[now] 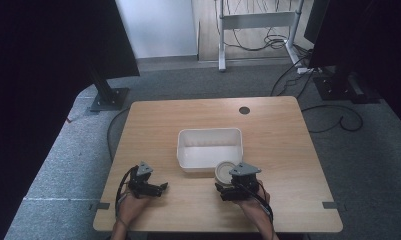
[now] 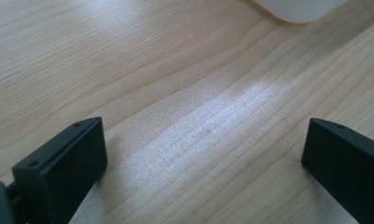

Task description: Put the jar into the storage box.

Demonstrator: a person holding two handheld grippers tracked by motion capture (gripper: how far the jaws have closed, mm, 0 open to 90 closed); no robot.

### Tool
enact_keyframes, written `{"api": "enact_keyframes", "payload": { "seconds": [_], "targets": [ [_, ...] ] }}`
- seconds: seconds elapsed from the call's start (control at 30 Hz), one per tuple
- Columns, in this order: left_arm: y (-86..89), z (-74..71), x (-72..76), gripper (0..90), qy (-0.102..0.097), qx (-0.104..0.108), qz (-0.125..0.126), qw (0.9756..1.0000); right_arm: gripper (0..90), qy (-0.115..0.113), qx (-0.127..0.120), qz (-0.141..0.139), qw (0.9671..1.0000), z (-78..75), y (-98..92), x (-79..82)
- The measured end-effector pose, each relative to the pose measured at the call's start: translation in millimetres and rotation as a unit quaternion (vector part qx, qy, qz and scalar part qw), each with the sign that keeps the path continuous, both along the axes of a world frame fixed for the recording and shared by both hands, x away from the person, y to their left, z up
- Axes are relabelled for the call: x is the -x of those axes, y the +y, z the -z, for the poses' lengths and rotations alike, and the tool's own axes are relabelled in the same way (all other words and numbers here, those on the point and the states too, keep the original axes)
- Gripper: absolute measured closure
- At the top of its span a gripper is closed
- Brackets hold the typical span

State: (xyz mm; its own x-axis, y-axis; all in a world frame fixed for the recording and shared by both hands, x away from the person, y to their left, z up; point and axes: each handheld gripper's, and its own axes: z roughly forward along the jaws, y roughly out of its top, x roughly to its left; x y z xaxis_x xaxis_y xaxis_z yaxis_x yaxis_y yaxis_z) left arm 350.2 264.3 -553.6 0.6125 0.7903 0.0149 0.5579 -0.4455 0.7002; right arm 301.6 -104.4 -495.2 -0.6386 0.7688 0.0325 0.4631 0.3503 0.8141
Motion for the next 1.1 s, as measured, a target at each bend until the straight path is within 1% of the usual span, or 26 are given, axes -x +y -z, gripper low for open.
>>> {"api": "enact_keyframes", "payload": {
  "seconds": [0.27,0.7,0.87,0.93,1.1],
  "targets": [
    [0.0,0.0,-0.1,0.0,0.0,0.0,0.001,1.0,9.0,-0.009,0.006,-0.004,0.9999,-10.0,9.2,-11.6],
    [0.0,0.0,-0.3,0.0,0.0,0.0,0.002,1.0,9.0,-0.013,0.01,-0.006,0.9998,-14.9,24.5,-24.6],
    [0.0,0.0,-0.3,0.0,0.0,0.0,0.003,1.0,9.0,-0.016,0.012,-0.003,0.9998,-17.0,30.1,-33.0],
    [0.0,0.0,-0.4,0.0,0.0,0.0,0.003,1.0,9.0,-0.016,0.015,-0.002,0.9997,-16.5,32.8,-38.6],
    [0.0,0.0,-0.5,0.0,0.0,0.001,0.003,1.0,9.0,-0.013,0.017,0.002,0.9998,-15.1,36.3,-45.3]
  ]
}}
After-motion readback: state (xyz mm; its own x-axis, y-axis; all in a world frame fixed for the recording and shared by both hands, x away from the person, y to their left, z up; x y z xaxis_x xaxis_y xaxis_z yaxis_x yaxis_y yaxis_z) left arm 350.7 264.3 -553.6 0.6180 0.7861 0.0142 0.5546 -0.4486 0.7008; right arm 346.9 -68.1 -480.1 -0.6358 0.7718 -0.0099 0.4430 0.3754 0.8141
